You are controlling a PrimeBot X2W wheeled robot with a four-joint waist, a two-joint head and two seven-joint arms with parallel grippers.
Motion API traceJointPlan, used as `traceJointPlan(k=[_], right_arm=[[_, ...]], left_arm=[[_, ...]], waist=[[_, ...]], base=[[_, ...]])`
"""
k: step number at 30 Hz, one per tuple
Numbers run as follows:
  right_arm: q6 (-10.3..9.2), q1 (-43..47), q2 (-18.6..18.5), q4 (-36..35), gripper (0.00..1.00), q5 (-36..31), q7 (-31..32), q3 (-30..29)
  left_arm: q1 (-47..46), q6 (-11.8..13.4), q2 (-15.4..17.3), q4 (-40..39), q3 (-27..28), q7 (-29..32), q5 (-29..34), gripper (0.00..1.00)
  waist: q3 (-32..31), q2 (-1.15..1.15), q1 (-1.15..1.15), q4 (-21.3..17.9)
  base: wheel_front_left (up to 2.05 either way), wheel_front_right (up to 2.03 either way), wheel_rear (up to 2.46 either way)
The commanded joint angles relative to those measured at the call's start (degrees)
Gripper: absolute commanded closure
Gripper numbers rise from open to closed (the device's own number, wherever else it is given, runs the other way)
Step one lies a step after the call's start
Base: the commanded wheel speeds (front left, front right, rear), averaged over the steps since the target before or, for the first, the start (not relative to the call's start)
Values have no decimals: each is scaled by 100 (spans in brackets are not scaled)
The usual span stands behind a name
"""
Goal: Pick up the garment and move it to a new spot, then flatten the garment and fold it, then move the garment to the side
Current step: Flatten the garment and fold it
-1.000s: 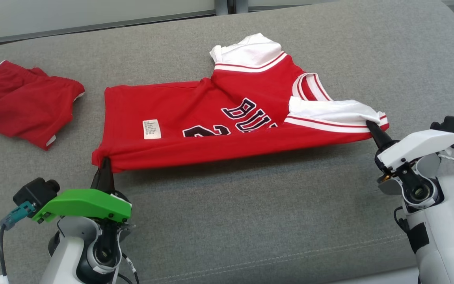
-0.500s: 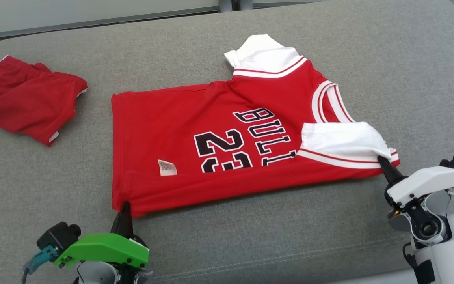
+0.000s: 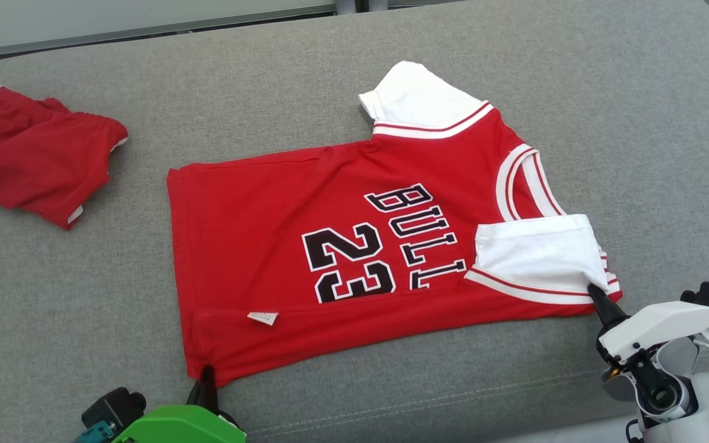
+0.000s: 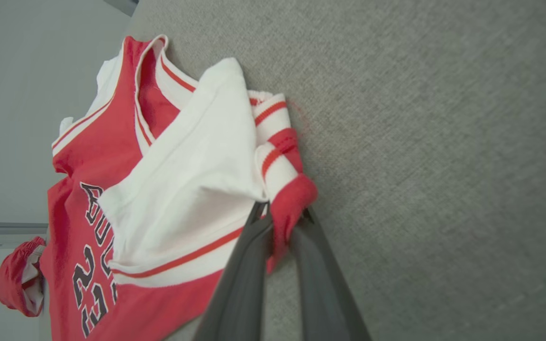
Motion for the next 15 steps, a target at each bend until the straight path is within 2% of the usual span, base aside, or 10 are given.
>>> traceJointPlan(k=[1, 3, 4, 5, 6, 7, 11, 15], right_arm=[[-10, 41, -31, 28, 100, -33, -66, -30], [-10, 33, -29, 92, 100, -96, -106, -2], [-10, 37, -38, 149, 63, -155, -160, 17], [-10, 44, -60, 174, 35, -184, -187, 40], [-10, 53, -69, 195, 4, -186, -195, 59], [-10, 75, -77, 215, 0, -187, -214, 68], [-10, 182, -205, 221, 0, -192, -270, 73], [-8, 258, -446, 84, 0, -241, -252, 70]], left_arm=[[-24, 13, 37, 68, 8, -48, 52, 100], [-99, -1, 40, 206, -4, -67, 85, 100], [-133, -20, 23, 322, -2, -101, 92, 100], [-156, -24, 22, 376, -5, -110, 108, 85], [-180, -26, 29, 426, -6, -117, 126, 53], [-192, -34, 39, 457, -6, -135, 132, 2], [-195, -58, 216, 517, -71, -135, 288, 0], [-277, -13, 572, 413, -230, -55, 593, 0]], waist=[[3, 0, 0, -6], [-4, 0, 0, -15], [-18, 0, 0, -26], [-27, 0, 0, -30], [-37, 0, 0, -35], [-50, 0, 0, -41], [-116, 0, 0, -66], [-185, 0, 0, -93]], base=[[0, 0, 0], [0, 0, 0], [0, 0, 0], [0, 0, 0], [0, 0, 0], [0, 0, 0], [0, 0, 0], [0, 0, 0]])
